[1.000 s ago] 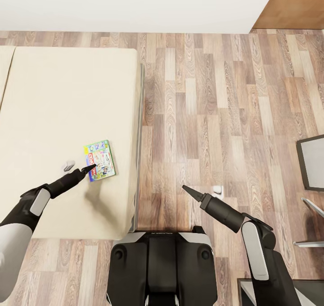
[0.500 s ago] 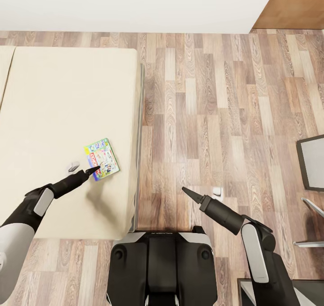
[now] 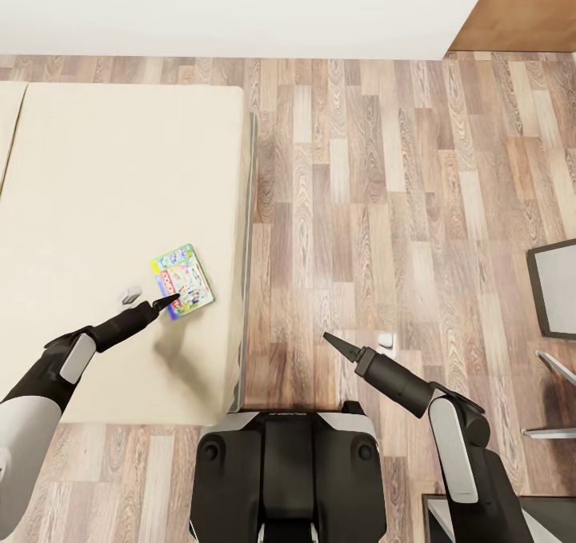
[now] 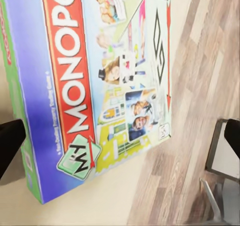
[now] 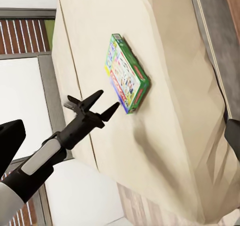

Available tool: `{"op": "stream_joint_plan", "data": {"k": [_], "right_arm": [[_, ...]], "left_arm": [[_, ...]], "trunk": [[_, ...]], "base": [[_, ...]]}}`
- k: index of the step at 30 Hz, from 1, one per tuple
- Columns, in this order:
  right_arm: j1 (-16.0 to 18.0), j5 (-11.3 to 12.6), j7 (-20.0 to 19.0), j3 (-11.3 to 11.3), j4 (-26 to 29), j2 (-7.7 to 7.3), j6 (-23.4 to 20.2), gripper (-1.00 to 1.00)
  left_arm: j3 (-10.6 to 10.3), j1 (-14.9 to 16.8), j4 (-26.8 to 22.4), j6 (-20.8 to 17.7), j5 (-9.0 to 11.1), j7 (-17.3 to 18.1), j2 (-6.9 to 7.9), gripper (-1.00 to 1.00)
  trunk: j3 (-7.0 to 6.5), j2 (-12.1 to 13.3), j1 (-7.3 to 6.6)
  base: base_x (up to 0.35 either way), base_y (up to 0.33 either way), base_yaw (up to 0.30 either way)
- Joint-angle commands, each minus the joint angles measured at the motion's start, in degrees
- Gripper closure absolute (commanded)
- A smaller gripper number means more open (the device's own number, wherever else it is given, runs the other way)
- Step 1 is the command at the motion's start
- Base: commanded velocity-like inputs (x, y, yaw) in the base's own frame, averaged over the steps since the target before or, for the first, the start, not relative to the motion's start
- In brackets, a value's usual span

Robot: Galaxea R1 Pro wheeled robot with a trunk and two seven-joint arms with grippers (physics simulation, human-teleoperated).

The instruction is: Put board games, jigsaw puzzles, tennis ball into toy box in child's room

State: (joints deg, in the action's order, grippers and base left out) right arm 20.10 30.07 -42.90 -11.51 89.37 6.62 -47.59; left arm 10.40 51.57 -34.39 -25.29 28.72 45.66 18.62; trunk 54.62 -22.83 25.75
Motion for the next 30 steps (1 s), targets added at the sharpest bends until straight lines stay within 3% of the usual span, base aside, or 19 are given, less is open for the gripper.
{"op": "stream_joint_plan", "data": {"k": [1,5,18,30], "right_arm": [[0.03,-0.01,-0.21,-0.14,0.01,0.04,-0.31,-1.00],[0.03,-0.01,-0.25,-0.17,0.01,-0.04,-0.24,-1.00],[0.03,0.08,-0.42,-0.23,0.01,-0.13,-0.23,-1.00],[0.03,0.08,-0.76,-0.28,0.01,-0.20,-0.23,-1.00]], "left_arm": [[0.06,0.02,0.02,-0.46,0.32,0.77,-0.01,-1.00],[0.12,0.02,0.02,-0.53,0.29,3.49,-0.06,-1.00],[0.15,0.02,0.02,-0.34,0.28,4.36,-0.24,-1.00],[0.17,0.02,0.02,-0.06,0.24,4.46,-2.67,-1.00]], "trunk": [[0.05,-0.09,0.03],[0.05,-0.09,0.03],[0.05,-0.09,0.03],[0.05,-0.09,0.03]], "base": [[0.000,0.000,0.000],[0.000,0.000,0.000],[0.000,0.000,0.000],[0.000,0.000,0.000]]}}
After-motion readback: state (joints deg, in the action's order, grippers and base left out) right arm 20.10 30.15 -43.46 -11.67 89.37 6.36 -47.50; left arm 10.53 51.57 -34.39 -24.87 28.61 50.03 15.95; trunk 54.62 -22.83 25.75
